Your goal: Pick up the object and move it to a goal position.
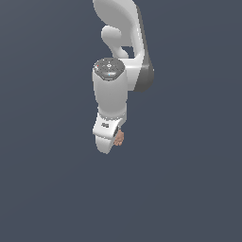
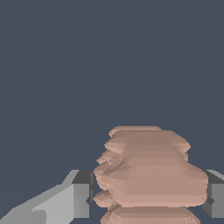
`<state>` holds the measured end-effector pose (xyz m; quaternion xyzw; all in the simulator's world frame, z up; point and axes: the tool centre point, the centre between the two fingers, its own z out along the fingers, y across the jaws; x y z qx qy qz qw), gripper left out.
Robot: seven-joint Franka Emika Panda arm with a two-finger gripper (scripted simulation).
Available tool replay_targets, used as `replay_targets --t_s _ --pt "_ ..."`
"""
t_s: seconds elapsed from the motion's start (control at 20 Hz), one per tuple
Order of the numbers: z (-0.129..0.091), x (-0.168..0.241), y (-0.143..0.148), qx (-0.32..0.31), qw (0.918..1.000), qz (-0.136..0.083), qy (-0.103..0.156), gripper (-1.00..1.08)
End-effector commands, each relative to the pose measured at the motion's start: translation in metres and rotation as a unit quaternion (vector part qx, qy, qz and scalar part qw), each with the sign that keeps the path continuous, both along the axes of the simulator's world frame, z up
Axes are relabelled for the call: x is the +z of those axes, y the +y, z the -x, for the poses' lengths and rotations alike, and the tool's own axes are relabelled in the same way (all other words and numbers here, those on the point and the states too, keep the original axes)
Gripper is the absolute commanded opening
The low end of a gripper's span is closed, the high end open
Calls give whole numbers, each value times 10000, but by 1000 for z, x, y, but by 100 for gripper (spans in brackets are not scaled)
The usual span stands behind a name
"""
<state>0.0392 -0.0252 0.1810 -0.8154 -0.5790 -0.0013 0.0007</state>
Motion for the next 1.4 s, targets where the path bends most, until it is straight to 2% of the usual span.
replay_targets --t_s 0.0,0.75,1.35 --pt "-12 13 -7 2 10000 -1 4 -100" --pt "-71 71 -37 -1 10000 8 6 -100" --pt "-92 90 -47 -2 10000 12 7 -100"
